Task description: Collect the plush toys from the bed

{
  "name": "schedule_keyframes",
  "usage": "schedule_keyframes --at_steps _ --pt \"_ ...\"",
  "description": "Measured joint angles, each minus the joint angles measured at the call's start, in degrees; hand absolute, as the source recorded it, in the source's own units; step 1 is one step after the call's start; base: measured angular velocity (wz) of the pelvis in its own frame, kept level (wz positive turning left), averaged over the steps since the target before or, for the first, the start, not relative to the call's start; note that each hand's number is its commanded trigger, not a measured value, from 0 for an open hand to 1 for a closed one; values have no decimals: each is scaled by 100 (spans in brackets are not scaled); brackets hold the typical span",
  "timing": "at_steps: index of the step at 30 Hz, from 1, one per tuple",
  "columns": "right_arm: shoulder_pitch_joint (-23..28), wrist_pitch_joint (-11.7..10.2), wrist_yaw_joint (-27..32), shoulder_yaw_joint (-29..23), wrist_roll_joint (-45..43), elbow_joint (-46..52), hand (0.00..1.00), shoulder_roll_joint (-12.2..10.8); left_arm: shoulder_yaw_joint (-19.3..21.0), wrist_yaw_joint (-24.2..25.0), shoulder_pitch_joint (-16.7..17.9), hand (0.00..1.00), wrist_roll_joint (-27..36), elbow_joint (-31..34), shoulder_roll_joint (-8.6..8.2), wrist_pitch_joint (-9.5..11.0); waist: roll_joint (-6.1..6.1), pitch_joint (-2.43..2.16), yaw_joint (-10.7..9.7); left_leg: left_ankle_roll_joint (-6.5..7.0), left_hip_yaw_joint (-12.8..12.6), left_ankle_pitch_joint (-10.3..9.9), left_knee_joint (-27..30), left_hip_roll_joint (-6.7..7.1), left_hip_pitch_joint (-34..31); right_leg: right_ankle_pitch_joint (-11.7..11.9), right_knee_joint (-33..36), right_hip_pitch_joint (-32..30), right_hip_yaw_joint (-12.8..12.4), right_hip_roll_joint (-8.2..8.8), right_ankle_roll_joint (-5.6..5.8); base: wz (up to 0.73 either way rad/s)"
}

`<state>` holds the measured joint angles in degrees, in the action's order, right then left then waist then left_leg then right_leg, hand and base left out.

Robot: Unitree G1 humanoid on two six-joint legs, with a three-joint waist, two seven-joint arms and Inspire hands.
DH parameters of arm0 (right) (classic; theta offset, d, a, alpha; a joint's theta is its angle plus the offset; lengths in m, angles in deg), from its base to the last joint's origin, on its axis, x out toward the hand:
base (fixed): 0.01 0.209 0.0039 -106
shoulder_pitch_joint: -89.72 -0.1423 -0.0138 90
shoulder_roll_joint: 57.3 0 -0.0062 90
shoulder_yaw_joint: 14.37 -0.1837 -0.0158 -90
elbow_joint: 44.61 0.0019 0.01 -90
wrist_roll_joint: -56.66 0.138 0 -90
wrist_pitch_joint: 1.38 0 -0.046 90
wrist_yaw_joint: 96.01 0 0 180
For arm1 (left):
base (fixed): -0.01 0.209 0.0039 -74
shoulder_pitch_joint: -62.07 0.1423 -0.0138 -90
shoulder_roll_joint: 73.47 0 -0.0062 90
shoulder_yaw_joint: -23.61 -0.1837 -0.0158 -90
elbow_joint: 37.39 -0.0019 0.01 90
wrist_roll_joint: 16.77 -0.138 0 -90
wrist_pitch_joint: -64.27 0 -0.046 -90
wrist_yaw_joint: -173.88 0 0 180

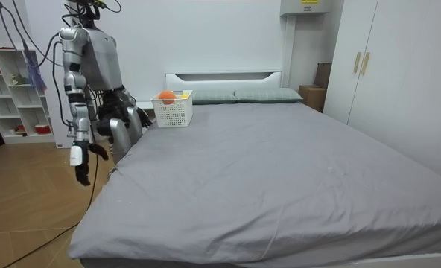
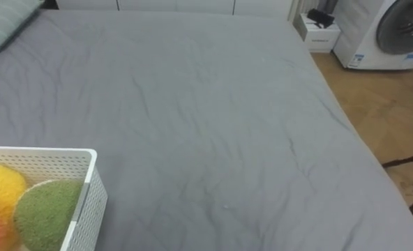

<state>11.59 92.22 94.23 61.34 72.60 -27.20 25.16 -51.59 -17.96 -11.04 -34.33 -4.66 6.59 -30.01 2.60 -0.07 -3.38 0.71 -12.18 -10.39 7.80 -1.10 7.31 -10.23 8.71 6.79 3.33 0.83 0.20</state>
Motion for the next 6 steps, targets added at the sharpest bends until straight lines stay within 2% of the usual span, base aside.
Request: schedule_keyframes --at_steps 6 --pt "-281 8 -170 468 -259 9 0 -36 -49 -18 -49 0 -11 -3 -82 -19 -110 -31 116 3 16 -1 3 42 -65 0 -8 -69 44 8 1 1"
